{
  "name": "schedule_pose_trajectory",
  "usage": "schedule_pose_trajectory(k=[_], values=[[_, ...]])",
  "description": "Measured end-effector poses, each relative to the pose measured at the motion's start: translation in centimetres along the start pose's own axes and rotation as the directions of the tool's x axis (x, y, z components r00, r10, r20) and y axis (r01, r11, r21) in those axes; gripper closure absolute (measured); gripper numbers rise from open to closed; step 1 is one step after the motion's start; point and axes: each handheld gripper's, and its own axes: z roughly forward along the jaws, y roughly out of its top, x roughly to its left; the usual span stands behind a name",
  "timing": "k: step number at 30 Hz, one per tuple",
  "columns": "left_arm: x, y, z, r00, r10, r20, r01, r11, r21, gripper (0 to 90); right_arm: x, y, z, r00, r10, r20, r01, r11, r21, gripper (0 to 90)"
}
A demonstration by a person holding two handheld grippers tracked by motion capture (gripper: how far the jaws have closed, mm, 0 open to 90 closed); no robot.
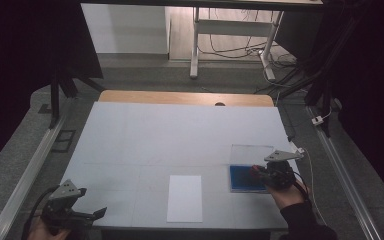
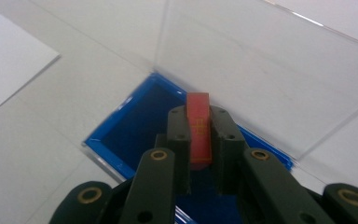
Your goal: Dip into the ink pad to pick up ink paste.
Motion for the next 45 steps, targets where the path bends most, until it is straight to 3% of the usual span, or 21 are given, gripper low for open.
schedule_pose_trajectory(k=[6, 23, 26, 28, 31, 33, 36, 38, 41, 45], values=[[0.0, 0.0, 0.0, 1.0, 0.003, 0.003, -0.003, 1.0, 0.0, 4.4, -0.8, -0.5, 0.3, 0.9988, 0.048, 0.001, -0.048, 0.999, 0.02, 80.5], [0.0, -0.1, -0.1, 1.0, 0.0, 0.004, 0.0, 1.0, -0.002, 4.3, -1.2, -0.7, 1.6, 0.9978, 0.065, -0.017, -0.063, 0.994, 0.085, 80.9], [0.0, -0.1, -0.1, 1.0, 0.002, 0.002, -0.002, 1.0, -0.002, 4.4, -0.8, -0.6, 1.7, 0.9991, 0.042, 0.002, -0.042, 0.995, 0.095, 81.0], [0.0, -0.1, 0.0, 1.0, 0.001, 0.002, -0.001, 1.0, 0.0, 4.4, -0.3, -0.4, 1.8, 0.9996, 0.003, 0.028, -0.006, 0.994, 0.108, 81.1], [0.0, 0.0, 0.0, 1.0, 0.002, 0.001, -0.002, 1.0, 0.001, 4.4, 0.6, -0.2, 1.9, 0.9958, -0.063, 0.066, 0.055, 0.991, 0.126, 81.1], [0.0, 0.0, 0.0, 1.0, 0.004, 0.0, -0.004, 1.0, 0.003, 4.4, 0.7, -0.1, 2.0, 0.994, -0.078, 0.077, 0.067, 0.989, 0.133, 81.1], [0.0, 0.0, 0.0, 1.0, 0.003, 0.0, -0.003, 1.0, 0.002, 4.4, 0.0, -0.3, 1.9, 0.999, -0.019, 0.04, 0.014, 0.993, 0.114, 81.1], [0.0, 0.0, 0.0, 1.0, 0.004, 0.0, -0.004, 1.0, 0.003, 4.4, -0.9, -0.7, 1.8, 0.9988, 0.049, -0.002, -0.049, 0.994, 0.097, 81.1], [0.0, 0.0, 0.0, 1.0, 0.004, 0.0, -0.004, 1.0, 0.002, 4.5, -1.0, -0.7, 1.8, 0.998, 0.063, -0.01, -0.061, 0.994, 0.094, 81.1], [0.0, 0.0, 0.0, 1.0, 0.004, 0.0, -0.004, 1.0, 0.003, 4.5, 0.2, -0.2, 1.9, 0.9983, -0.035, 0.046, 0.029, 0.992, 0.123, 81.0]])
